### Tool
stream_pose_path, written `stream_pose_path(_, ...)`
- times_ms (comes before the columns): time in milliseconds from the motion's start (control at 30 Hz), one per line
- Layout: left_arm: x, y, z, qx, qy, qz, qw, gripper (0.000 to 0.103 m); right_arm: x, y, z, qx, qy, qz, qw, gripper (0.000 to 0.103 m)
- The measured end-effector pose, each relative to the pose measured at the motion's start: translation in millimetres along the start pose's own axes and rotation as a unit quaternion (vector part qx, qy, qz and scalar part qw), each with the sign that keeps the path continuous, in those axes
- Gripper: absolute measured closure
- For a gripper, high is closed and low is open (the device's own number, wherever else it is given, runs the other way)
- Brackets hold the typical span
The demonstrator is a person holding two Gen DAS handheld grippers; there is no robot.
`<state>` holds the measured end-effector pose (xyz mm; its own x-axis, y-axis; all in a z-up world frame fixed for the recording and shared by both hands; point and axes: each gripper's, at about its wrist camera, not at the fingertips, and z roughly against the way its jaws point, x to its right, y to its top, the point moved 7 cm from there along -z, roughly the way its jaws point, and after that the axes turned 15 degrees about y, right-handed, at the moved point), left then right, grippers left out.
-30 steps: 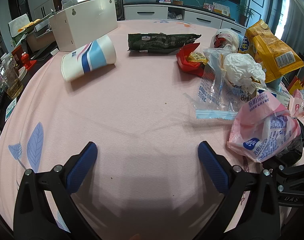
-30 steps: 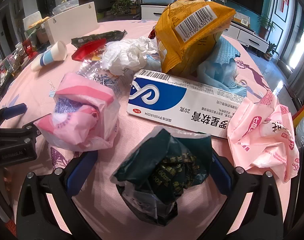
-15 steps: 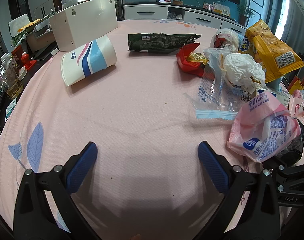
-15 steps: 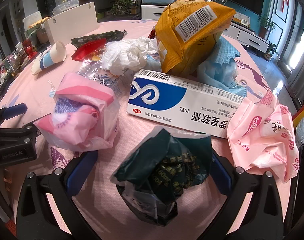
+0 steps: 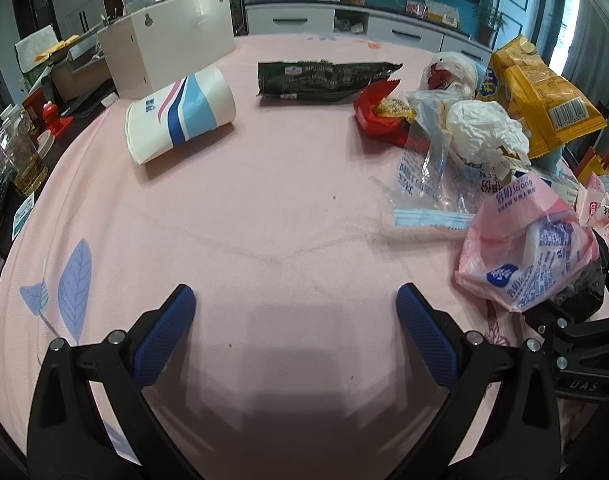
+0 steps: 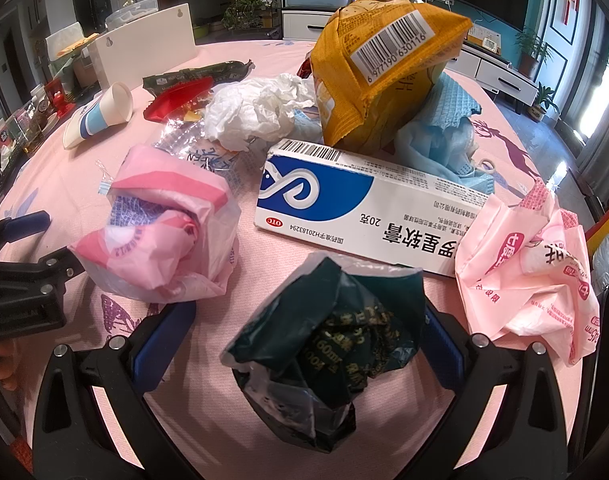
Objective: Collect trash
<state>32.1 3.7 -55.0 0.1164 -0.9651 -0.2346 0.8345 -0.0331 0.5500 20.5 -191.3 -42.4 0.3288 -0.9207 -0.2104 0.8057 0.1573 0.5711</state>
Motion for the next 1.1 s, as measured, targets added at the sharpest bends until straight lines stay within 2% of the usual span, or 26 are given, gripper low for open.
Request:
stream_pose_path(67,0.7,0.5,1.9,-0.003,0.0,-0.001,1.0,0.002,0.2,0.1,0.0,0.0,-0.001,-0.001,1.0,0.002)
stream_pose_path(233,-6.8,12.0,27.2,0.047,-0.007,-0.002,0.9989,0.002,2.0,-3.8,3.6,0.002,-0.009,-0.017,1.0,0.002)
stream_pose_path(300,-10.9,16.0,36.4,0.062,-0.009,0.003,0.998,0.002,-0.2,-10.9,12.4,-0.01,0.005,-0.028,1.0,0.002)
stream_pose_path(367,-16.4,20.7,46.1,0.078,-0.014,0.012,0.9968,0.002,-4.5,-13.7,23.8,-0.004,0.022,-0.035,0.999,0.002)
stream_pose_path(467,-21.1,26.0,54.7,0.096,-0.017,0.015,0.9951,0.002,-16.3,-12.1,39.1,0.009,0.024,-0.024,0.999,0.002)
stream_pose_path(600,-30.1,31.5,58.9,0.09,-0.037,0.03,0.9948,0.002,-31.9,-8.1,65.7,0.035,0.027,-0.003,0.999,0.002)
stream_pose_path(733,-39.9,36.9,62.7,0.08,-0.052,0.051,0.9941,0.002,-47.3,2.6,89.4,0.064,0.051,0.0,0.997,0.002)
stream_pose_path(833,-46.6,41.9,74.5,0.095,-0.052,0.058,0.9925,0.002,-57.8,17.9,103.5,0.082,0.057,0.009,0.995,0.002)
stream_pose_path(933,-52.3,50.0,87.1,0.111,-0.048,0.063,0.9907,0.002,-65.7,40.6,120.2,0.11,0.039,0.021,0.993,0.002)
stream_pose_path(1100,-56.7,73.0,106.2,0.122,-0.047,0.06,0.9896,0.002,-56.0,72.0,149.3,0.143,-0.073,-0.012,0.987,0.002)
